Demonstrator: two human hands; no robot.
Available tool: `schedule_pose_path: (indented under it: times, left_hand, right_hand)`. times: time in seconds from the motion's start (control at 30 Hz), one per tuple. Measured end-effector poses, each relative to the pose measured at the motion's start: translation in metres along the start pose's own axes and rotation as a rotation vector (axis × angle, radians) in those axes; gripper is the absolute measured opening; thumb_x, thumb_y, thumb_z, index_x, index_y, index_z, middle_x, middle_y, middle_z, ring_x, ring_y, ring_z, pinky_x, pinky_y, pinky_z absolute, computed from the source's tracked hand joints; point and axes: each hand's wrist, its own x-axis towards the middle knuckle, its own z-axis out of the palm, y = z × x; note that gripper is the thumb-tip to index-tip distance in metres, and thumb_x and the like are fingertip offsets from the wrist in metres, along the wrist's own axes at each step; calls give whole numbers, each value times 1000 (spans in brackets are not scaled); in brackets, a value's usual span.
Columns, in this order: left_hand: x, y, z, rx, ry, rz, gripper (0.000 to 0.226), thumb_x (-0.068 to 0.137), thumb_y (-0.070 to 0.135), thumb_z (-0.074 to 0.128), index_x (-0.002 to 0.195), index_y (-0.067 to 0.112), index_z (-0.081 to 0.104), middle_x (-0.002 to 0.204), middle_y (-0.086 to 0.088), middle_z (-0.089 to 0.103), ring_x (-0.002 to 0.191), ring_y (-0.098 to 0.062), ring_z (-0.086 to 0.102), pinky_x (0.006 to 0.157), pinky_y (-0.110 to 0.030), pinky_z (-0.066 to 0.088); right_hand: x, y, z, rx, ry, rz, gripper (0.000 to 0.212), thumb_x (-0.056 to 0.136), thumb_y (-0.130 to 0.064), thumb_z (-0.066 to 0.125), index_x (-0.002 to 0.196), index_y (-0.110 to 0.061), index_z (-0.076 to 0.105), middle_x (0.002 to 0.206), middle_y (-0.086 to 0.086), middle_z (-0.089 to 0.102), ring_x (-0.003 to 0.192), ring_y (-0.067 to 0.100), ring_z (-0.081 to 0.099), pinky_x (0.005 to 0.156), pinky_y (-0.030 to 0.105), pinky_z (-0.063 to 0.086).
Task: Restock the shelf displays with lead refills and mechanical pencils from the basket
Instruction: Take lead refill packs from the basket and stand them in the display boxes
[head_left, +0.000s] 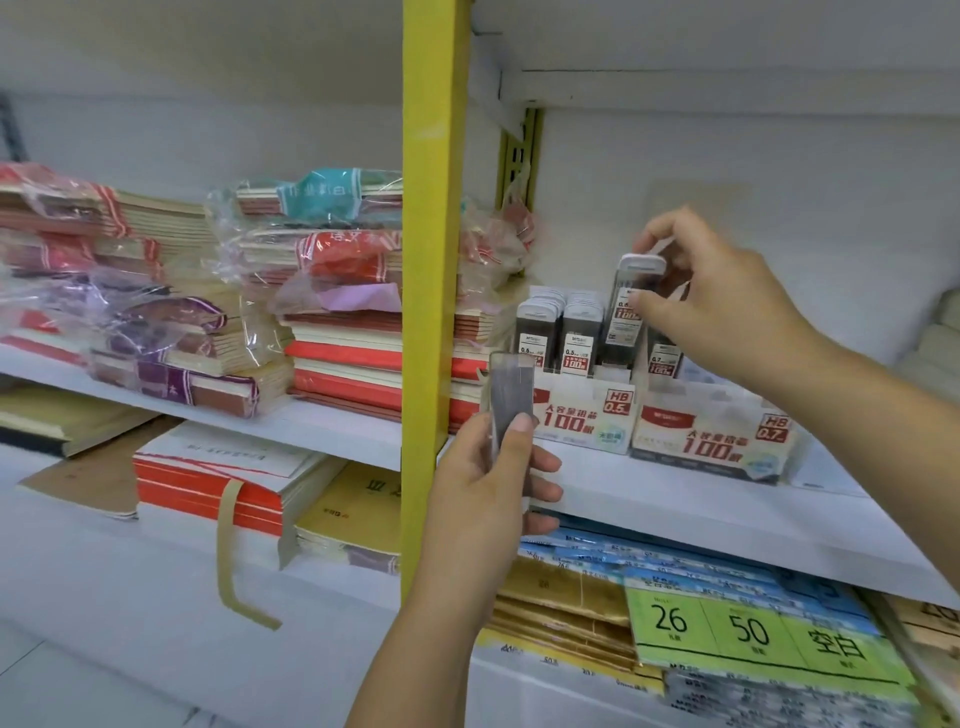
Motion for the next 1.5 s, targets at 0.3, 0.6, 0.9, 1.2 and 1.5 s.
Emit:
schedule_pose_path:
  times: [0.3,0.6,0.9,1.2,1.5]
  left_hand:
    - [1,4,-4,-4,-27,-17,12,100,36,55,99,33,66,78,4,73,61,-6,67,53,-23,56]
    - [-8,10,0,72,-123,-48,14,99,37,58,99,30,70,83,4,76,61,-4,66,47,-19,49]
    - [-27,2,12,358,-322,-58,18,96,44,59,95,35,75,82,13,74,63,1,59,60,-18,43]
    - [-29,0,6,137,-271,-170,32,93,17,69,113,42,71,110,10,76,99,-10,71,75,-21,55]
    - [-26,-4,8,4,-171,-123,27,91,6,69,116,18,68,106,-4,78,102,-20,73,74,-22,58]
  right_hand:
    - [9,21,18,-276,-44,10,13,84,-38,69,95,-34,64,98,-7,54,102,14,37,85,35,37]
    - [-38,-4,5,-57,95,16,23,93,-34,53,113,-33,66,97,-17,57,96,4,47,82,15,36]
    - [-136,-8,23,894,-87,336,18,94,-21,58,101,-34,68,72,4,70,61,17,63,59,24,51]
    - [-157,12,21,1077,-103,468,29,90,1,57,91,-26,70,110,0,72,104,16,67,84,33,55]
    - [-161,4,15,924,-134,462,45,85,6,64,91,-38,73,100,-16,73,96,0,67,68,15,55]
